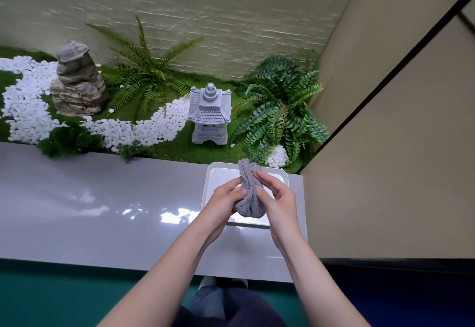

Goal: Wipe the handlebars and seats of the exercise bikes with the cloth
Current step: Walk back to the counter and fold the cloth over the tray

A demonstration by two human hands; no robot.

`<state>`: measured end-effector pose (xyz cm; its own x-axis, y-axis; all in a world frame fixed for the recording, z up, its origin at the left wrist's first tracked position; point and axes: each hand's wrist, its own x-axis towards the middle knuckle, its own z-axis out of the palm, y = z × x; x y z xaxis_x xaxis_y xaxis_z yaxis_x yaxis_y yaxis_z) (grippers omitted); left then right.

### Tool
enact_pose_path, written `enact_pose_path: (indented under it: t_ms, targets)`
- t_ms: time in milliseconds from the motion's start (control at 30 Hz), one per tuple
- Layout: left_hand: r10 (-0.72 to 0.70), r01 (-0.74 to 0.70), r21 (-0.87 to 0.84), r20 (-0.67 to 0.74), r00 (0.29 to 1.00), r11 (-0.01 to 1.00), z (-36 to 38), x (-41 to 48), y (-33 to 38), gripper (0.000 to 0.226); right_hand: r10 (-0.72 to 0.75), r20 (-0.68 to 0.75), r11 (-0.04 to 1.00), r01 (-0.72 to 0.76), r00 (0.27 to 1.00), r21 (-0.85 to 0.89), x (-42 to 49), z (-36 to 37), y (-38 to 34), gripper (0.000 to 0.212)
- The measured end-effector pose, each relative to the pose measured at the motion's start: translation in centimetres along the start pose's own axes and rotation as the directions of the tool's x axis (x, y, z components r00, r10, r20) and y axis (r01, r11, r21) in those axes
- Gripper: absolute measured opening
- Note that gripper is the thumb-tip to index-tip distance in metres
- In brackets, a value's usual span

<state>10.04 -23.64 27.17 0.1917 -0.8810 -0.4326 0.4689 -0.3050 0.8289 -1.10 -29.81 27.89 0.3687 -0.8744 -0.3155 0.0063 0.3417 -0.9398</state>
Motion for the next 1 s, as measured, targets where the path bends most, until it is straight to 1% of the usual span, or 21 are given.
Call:
enact_pose_path:
  t_ms: [133, 233, 300, 400, 467, 533, 667, 700, 733, 767, 800, 833, 900, 967, 1000]
  targets:
    - [-0.016, 0.019, -0.104, 0.03, 0.999, 0.994, 0.2, 0.2, 0.1, 0.034, -0.06, 0.024, 0.979, 0.063, 0.998, -0.192, -0.2, -0.4, 0.3, 0.038]
    - [-0.013, 0.017, -0.081, 0.053, 0.998, 0.997, 0.4, 0.1, 0.1, 0.036, -0.15, 0.023, 0.947, 0.15, 0.988, -0.284, -0.4, -0.6, 0.4, 0.035]
    - [-0.016, 0.02, -0.07, 0.059, 0.998, 0.997, 0.4, 0.2, 0.0, 0.037, -0.196, 0.018, 0.937, 0.193, 0.98, -0.29, -0.7, -0.7, 0.4, 0.031]
    - [-0.023, 0.026, -0.088, 0.031, 0.999, 0.996, 0.2, 0.4, 0.0, 0.032, -0.196, 0.008, 0.943, 0.19, 0.981, -0.273, -0.9, -1.1, 0.8, 0.033]
    - [-0.04, 0.04, -0.119, 0.003, 0.999, 0.992, 0.1, 0.5, 0.1, 0.031, -0.171, 0.037, 0.931, 0.173, 0.985, -0.321, -0.9, -1.5, 1.2, 0.039]
    - [-0.049, 0.048, -0.123, -0.011, 0.999, 0.991, 0.0, 0.6, 0.2, 0.03, -0.148, 0.049, 0.917, 0.156, 0.988, -0.368, -1.0, -1.8, 1.5, 0.039]
    - [-0.027, 0.025, -0.04, -0.047, 0.999, 0.999, -0.1, 0.5, 0.2, 0.027, -0.148, -0.043, 0.909, 0.118, 0.988, -0.4, -0.5, -2.2, 1.9, 0.032]
    - [-0.023, 0.019, -0.047, -0.065, 0.998, 0.999, -0.2, 0.6, 0.1, 0.028, -0.108, -0.075, 0.929, 0.073, 0.991, -0.362, -0.4, -2.3, 2.0, 0.03]
    - [-0.018, 0.013, -0.07, -0.08, 0.997, 0.997, -0.2, 0.6, 0.1, 0.028, -0.042, -0.105, 0.963, 0.013, 0.994, -0.27, -0.3, -2.3, 2.1, 0.028]
    - [-0.012, 0.003, -0.103, -0.088, 0.996, 0.995, -0.3, 0.6, 0.0, 0.028, 0.039, -0.119, 0.989, -0.055, 0.992, -0.134, -0.2, -2.3, 2.1, 0.027]
    - [-0.005, -0.009, -0.142, -0.095, 0.996, 0.99, -0.4, 0.6, -0.1, 0.028, 0.129, -0.107, 0.992, -0.128, 0.986, 0.017, -0.2, -2.4, 2.0, 0.025]
    - [0.002, -0.02, -0.184, -0.099, 0.995, 0.983, -0.4, 0.6, -0.1, 0.029, 0.212, -0.072, 0.969, -0.2, 0.975, 0.148, -0.1, -2.4, 1.9, 0.025]
    - [0.002, -0.029, -0.245, -0.112, 0.994, 0.969, -0.6, 0.6, 0.0, 0.034, 0.355, 0.024, 0.878, -0.342, 0.935, 0.335, 0.1, -2.6, 1.8, 0.025]
    - [0.011, -0.041, -0.245, -0.121, 0.993, 0.969, -0.7, 0.6, 0.2, 0.042, 0.465, 0.098, 0.784, -0.461, 0.88, 0.417, 0.4, -2.8, 1.9, 0.02]
    - [0.019, -0.046, -0.229, -0.12, 0.993, 0.972, -0.7, 0.7, 0.2, 0.045, 0.501, 0.131, 0.748, -0.504, 0.856, 0.432, 0.5, -2.8, 2.0, 0.024]
